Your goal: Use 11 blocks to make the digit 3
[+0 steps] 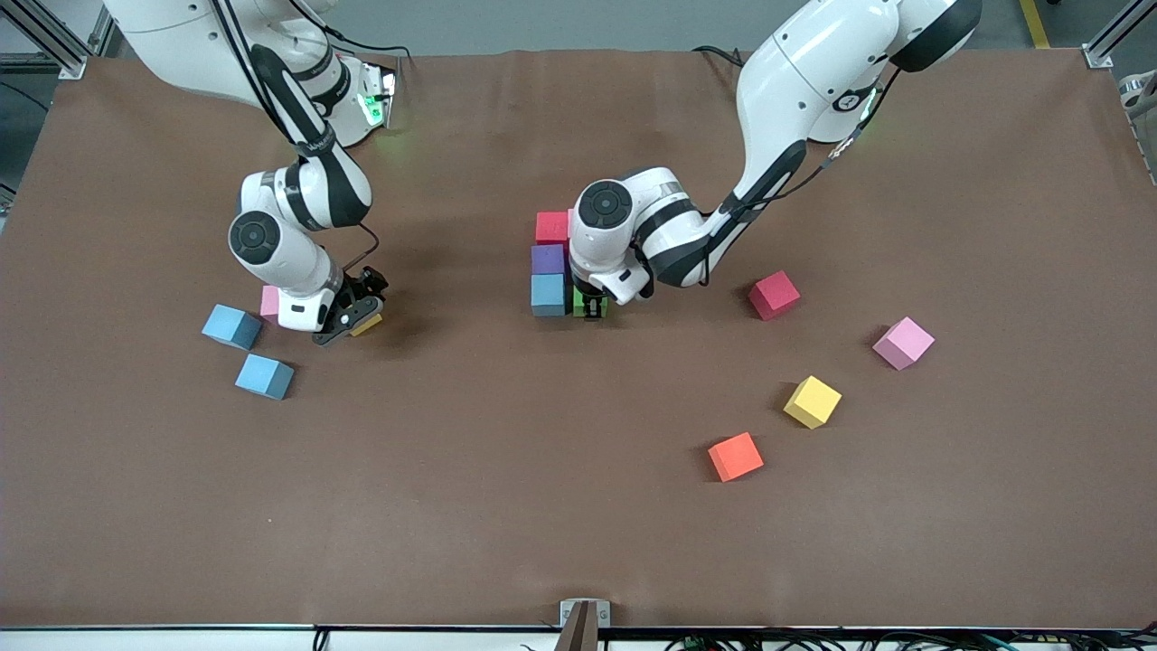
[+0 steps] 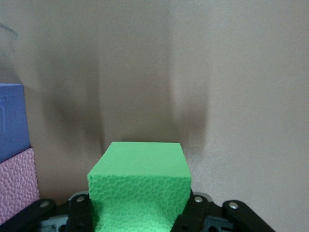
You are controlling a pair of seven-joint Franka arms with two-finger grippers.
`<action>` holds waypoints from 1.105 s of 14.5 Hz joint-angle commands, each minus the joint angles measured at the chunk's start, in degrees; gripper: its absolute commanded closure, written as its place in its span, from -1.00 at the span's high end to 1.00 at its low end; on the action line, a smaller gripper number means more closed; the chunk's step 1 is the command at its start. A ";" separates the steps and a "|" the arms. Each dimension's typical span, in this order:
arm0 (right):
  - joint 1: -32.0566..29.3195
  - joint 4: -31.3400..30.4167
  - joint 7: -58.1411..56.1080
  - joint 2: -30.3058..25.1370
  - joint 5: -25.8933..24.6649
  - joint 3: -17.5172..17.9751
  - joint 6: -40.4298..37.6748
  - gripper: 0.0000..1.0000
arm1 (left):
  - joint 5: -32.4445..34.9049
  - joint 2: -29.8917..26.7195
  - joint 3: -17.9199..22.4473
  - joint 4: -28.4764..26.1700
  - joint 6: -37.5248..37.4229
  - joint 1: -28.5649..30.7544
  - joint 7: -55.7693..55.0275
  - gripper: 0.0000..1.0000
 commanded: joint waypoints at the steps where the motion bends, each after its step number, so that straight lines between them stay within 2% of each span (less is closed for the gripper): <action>1: -1.59 -0.48 -1.69 -0.73 -0.37 0.58 -0.26 -0.32 | 1.91 0.25 0.93 0.39 0.82 -1.21 -2.38 -0.85; 4: -1.68 3.38 -0.99 -0.73 -0.28 0.58 -5.16 -0.37 | 3.05 0.34 0.93 0.39 1.35 -1.21 -3.60 -0.85; 7: -0.19 11.27 4.08 -0.21 -0.19 0.58 -12.98 -0.39 | 3.06 0.34 0.93 0.39 1.53 -1.65 -3.96 -0.85; 9: 1.22 17.34 7.70 1.72 -0.19 0.58 -18.25 -0.39 | 3.06 0.69 0.93 0.48 1.62 -1.73 -4.05 -0.85; 12: 2.71 24.21 10.60 5.14 -0.19 0.58 -20.91 -0.39 | 3.06 0.96 0.93 0.57 1.62 -2.35 -4.05 -0.85; 16: 5.17 32.46 23.86 10.42 -0.28 0.67 -25.03 -0.39 | 3.06 1.05 0.93 0.92 1.62 -2.35 -4.49 -0.85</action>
